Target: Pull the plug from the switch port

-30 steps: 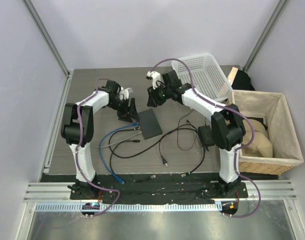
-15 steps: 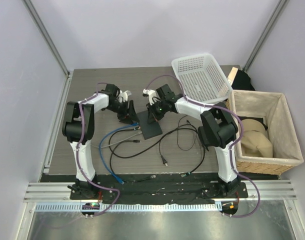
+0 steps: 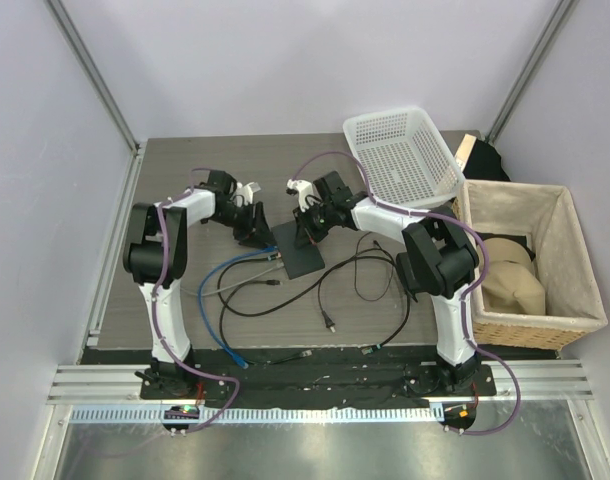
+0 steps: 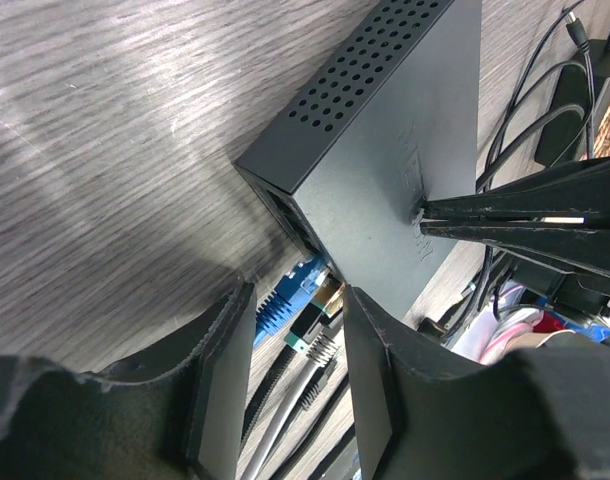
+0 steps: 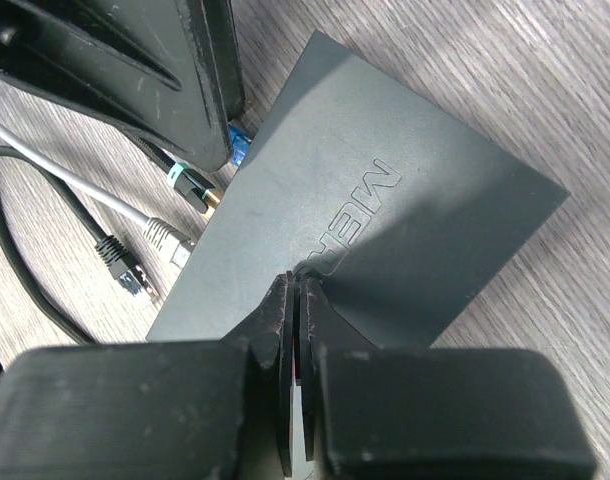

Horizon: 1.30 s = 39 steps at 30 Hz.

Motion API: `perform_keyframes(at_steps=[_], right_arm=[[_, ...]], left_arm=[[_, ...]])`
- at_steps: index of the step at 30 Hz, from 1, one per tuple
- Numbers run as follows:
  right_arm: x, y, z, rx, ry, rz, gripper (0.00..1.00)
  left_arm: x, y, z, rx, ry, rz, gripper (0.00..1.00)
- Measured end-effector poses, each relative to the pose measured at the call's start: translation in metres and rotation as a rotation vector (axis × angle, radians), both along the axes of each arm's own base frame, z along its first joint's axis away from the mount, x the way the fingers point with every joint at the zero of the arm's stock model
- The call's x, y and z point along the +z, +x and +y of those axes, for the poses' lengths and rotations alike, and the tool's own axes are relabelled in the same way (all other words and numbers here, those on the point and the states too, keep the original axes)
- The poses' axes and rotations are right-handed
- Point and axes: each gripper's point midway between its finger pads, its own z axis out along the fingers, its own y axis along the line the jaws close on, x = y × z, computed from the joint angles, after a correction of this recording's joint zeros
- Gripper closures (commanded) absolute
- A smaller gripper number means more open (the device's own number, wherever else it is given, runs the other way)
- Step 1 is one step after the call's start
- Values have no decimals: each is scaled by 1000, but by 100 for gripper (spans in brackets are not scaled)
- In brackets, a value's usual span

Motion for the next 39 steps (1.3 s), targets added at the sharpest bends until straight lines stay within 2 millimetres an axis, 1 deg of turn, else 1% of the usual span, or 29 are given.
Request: perform_keyframes(at_steps=[5,13,20,33,36,37,39], right_arm=[[0,0,0,-4,-1,-2,99],[0,0,0,-7,-2,-1,99],[0,2,0,-15,-4,-4,99],[0,5,0,-33,-7,-13,99],[0,5,0,-33,-8,-13,99],[0,5,0,-33,-9,-14,99],[0,5,0,-33,-10,-14,99]], left_arm=[[-1,0,0,1,-13,8,56],[-2,1,-2,-11,-51,15,53],[-4,1,-4,-35,-77,-7,63],[-6,-3,-7,-59,-113,-6,64],[-7,-2,-7,-58,-112,-8,67],[-7,-2,-7,-57,-109,-7,72],[-9,-2,-7,-53,-97,-5,79]])
